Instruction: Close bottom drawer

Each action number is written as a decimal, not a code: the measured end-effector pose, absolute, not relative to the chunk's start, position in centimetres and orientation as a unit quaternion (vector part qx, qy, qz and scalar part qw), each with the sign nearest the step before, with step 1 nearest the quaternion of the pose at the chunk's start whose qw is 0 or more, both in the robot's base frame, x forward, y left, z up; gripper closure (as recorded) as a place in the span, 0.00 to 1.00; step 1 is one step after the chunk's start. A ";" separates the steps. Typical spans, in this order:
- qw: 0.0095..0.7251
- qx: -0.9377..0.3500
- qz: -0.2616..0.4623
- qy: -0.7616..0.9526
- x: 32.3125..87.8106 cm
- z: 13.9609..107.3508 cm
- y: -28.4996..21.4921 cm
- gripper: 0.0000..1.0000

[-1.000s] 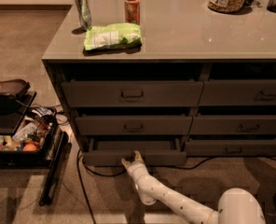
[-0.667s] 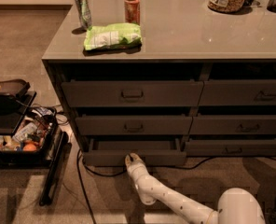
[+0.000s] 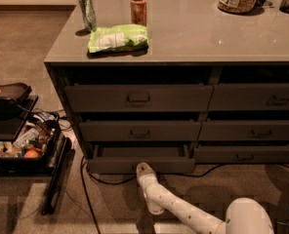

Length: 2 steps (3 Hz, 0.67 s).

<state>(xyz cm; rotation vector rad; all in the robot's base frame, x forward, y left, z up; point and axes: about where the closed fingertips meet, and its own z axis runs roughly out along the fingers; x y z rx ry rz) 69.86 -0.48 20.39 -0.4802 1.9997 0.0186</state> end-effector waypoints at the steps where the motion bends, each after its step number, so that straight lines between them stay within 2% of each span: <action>1: 0.526 -0.198 -0.008 0.827 72.4 19.9 -1.0 1.00; 2: 0.526 -0.198 -0.008 0.827 72.4 19.9 -1.0 1.00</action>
Offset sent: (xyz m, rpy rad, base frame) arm 0.0783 0.0166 -0.0038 -0.0595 -0.0902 0.0235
